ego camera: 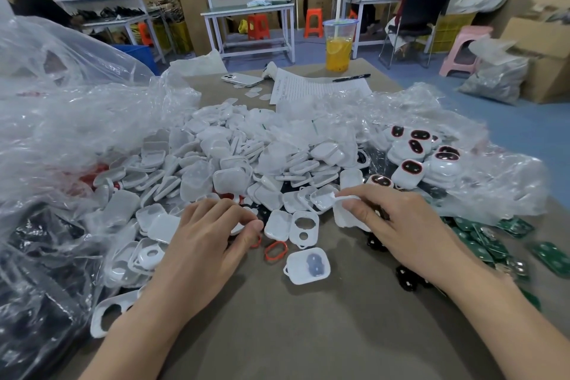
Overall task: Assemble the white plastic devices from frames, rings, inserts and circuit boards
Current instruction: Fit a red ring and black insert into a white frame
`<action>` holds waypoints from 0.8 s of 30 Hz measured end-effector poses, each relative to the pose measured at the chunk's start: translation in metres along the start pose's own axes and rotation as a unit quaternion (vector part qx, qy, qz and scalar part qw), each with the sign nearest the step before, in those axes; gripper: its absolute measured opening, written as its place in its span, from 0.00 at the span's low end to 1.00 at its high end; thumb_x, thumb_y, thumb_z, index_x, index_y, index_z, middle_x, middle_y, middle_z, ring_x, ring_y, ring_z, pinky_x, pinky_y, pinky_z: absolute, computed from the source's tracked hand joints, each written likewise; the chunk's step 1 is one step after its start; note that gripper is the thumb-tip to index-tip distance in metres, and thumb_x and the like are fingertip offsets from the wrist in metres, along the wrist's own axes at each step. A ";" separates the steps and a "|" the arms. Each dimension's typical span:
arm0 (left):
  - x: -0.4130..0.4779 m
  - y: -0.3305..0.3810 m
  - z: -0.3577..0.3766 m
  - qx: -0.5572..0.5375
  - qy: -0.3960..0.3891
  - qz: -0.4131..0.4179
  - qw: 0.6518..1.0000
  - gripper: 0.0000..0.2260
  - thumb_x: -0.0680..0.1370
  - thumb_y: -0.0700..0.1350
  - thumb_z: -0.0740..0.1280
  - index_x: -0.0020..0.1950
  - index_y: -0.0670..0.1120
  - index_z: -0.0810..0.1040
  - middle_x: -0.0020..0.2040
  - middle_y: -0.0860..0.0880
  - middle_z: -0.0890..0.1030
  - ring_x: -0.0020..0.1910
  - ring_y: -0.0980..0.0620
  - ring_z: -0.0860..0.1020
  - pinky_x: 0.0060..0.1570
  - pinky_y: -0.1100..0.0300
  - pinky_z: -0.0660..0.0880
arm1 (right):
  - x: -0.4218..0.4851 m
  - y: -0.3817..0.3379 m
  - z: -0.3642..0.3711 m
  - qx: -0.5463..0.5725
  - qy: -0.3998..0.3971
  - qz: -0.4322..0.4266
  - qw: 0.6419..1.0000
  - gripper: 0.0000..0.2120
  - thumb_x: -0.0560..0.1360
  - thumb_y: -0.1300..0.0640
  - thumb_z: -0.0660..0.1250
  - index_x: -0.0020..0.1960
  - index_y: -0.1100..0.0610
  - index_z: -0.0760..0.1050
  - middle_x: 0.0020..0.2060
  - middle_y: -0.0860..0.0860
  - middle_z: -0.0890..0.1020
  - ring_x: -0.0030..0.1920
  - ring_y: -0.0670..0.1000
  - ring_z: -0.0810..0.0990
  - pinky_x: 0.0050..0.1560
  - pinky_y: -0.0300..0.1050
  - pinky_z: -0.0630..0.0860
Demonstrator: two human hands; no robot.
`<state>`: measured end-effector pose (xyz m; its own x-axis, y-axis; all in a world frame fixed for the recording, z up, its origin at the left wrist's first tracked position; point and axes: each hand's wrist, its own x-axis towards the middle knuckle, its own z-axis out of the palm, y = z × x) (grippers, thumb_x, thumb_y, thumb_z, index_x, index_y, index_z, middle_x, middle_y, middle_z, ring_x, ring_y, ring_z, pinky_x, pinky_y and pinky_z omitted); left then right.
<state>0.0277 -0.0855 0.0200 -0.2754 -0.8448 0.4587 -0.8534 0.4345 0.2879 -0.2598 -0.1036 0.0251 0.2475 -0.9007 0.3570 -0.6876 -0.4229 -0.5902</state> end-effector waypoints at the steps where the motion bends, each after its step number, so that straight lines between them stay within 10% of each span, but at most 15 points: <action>1: 0.000 0.000 0.000 0.000 0.002 0.002 1.000 0.14 0.82 0.57 0.57 0.47 0.52 0.79 0.47 0.61 0.78 0.51 0.52 0.75 0.59 0.57 0.65 | 0.000 0.000 0.000 -0.010 -0.002 0.004 1.000 0.19 0.77 0.34 0.55 0.60 0.37 0.78 0.37 0.38 0.79 0.46 0.36 0.75 0.45 0.26 0.66; 14: -0.001 -0.002 0.001 -0.008 -0.002 -0.005 1.000 0.15 0.82 0.57 0.57 0.47 0.52 0.79 0.47 0.61 0.78 0.52 0.52 0.75 0.59 0.56 0.66 | 0.002 0.003 -0.001 -0.039 0.114 0.040 0.992 0.13 0.82 0.56 0.60 0.62 0.47 0.78 0.51 0.37 0.76 0.52 0.39 0.73 0.52 0.22 0.65; 20: -0.002 -0.002 0.000 -0.023 -0.010 -0.003 1.000 0.14 0.82 0.56 0.56 0.48 0.52 0.79 0.46 0.60 0.78 0.52 0.52 0.75 0.58 0.54 0.66 | -0.032 -0.005 -0.011 -0.049 0.019 -0.020 0.998 0.11 0.82 0.56 0.62 0.58 0.43 0.79 0.47 0.34 0.78 0.49 0.41 0.78 0.50 0.27 0.68; 24: -0.004 -0.002 0.000 -0.030 -0.010 -0.001 1.000 0.12 0.83 0.55 0.58 0.48 0.53 0.79 0.46 0.62 0.77 0.52 0.53 0.74 0.59 0.56 0.64 | -0.071 -0.005 -0.016 -0.191 0.123 -0.010 0.974 0.11 0.78 0.59 0.67 0.59 0.51 0.80 0.46 0.45 0.80 0.48 0.50 0.78 0.53 0.44 0.72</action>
<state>0.0309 -0.0831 0.0176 -0.2831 -0.8513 0.4417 -0.8264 0.4502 0.3382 -0.2846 -0.0355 0.0144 0.1253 -0.8215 0.5562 -0.8998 -0.3303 -0.2852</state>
